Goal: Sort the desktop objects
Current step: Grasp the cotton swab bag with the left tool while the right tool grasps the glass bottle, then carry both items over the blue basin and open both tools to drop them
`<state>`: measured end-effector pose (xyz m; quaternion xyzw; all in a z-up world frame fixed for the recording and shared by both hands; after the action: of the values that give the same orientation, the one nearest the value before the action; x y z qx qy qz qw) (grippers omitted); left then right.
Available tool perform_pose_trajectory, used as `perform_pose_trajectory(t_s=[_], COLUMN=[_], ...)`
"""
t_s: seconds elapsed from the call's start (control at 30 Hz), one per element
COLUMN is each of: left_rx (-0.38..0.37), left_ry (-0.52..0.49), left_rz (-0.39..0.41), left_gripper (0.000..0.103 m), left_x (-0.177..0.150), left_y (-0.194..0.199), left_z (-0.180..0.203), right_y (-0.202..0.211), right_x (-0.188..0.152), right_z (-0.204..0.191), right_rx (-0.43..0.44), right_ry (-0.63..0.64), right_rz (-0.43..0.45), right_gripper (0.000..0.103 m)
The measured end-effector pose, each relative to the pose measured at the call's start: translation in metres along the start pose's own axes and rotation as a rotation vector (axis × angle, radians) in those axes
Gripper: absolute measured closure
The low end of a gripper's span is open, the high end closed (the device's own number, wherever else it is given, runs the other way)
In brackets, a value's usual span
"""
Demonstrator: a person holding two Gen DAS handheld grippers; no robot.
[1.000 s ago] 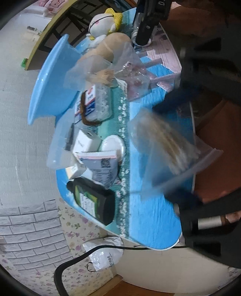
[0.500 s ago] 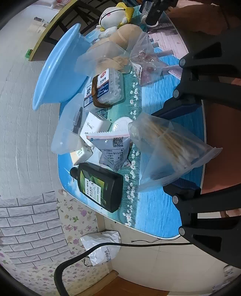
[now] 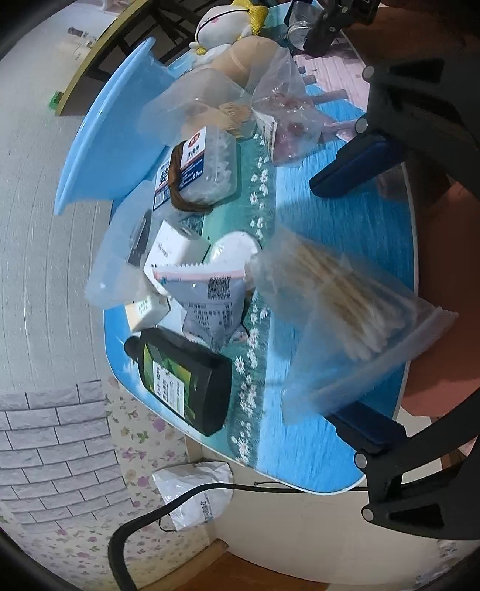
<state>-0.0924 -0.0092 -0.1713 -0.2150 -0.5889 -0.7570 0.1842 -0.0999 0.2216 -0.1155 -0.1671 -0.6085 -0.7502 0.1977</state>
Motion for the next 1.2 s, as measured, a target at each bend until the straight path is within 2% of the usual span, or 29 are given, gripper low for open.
perform_pose_trajectory(t_s=[0.07, 0.13, 0.2, 0.23, 0.33, 0.5, 0.83, 1.2], left_rx=[-0.006, -0.014, -0.023, -0.027, -0.043, -0.048, -0.061, -0.099], left_ry=[-0.010, -0.033, -0.041, -0.043, -0.043, -0.056, -0.068, -0.125], left_rz=[0.008, 0.023, 0.027, 0.026, 0.029, 0.059, 0.114, 0.147], left_gripper=[0.009, 0.035, 0.047, 0.053, 0.060, 0.062, 0.062, 0.062], left_x=[0.001, 0.003, 0.004, 0.005, 0.004, 0.012, 0.056, 0.101], left_y=[0.002, 0.005, 0.007, 0.007, 0.010, 0.026, 0.057, 0.063], left_z=[0.002, 0.006, 0.008, 0.008, 0.008, 0.014, 0.029, 0.065], right_y=[0.002, 0.003, 0.005, 0.007, 0.015, 0.030, 0.060, 0.082], right_x=[-0.001, 0.000, 0.002, 0.004, 0.006, 0.014, 0.037, 0.089], right_z=[0.000, 0.000, 0.001, 0.001, 0.001, 0.001, -0.003, 0.008], right_rx=[0.012, 0.025, 0.031, 0.038, 0.054, 0.089, 0.125, 0.160], right_ry=[0.000, -0.004, -0.006, -0.006, -0.003, 0.005, 0.018, -0.001], right_rz=[0.002, 0.005, 0.014, 0.021, 0.044, 0.079, 0.150, 0.245], right_gripper=[0.014, 0.014, 0.014, 0.014, 0.014, 0.014, 0.014, 0.014])
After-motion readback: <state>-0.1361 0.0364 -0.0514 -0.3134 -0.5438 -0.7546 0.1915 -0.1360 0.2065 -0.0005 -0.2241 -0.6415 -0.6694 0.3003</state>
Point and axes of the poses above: each gripper's, at about its wrist camera, not at the fingertips, and y roughly against the way its jaws point, z to its right, x to its top, the point moved 10 cm from there along -y, roughly the way its jaws point, and after that the axes turned 14 degrees about -x, right-handed, at the moved point
